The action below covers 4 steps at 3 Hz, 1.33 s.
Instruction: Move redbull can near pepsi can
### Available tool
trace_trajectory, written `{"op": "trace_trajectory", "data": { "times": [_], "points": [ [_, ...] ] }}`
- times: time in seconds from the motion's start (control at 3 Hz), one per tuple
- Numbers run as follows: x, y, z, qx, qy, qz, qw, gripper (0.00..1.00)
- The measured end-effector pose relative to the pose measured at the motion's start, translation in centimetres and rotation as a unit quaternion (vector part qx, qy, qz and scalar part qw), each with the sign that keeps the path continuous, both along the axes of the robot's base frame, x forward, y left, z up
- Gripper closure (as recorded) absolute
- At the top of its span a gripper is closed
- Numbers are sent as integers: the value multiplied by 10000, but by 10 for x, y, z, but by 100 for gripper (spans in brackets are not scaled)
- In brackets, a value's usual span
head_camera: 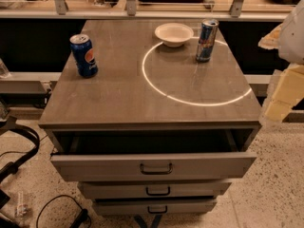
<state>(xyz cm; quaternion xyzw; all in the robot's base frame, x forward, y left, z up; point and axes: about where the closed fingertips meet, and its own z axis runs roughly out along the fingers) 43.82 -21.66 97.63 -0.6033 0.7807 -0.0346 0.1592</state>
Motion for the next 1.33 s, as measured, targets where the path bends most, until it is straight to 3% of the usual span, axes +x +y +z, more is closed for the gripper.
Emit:
{"op": "trace_trajectory", "data": {
  "times": [0.33,0.67,1.0,1.33],
  "points": [
    [1,0,0,34,-38,-15,10000,0],
    [18,-2,-2,455,-487,-193,9976,0],
    [41,-20,-28,1310,-875,-375,9868,0],
    [94,-21,-34,2407,-1498,-437,9580,0]
  ]
}}
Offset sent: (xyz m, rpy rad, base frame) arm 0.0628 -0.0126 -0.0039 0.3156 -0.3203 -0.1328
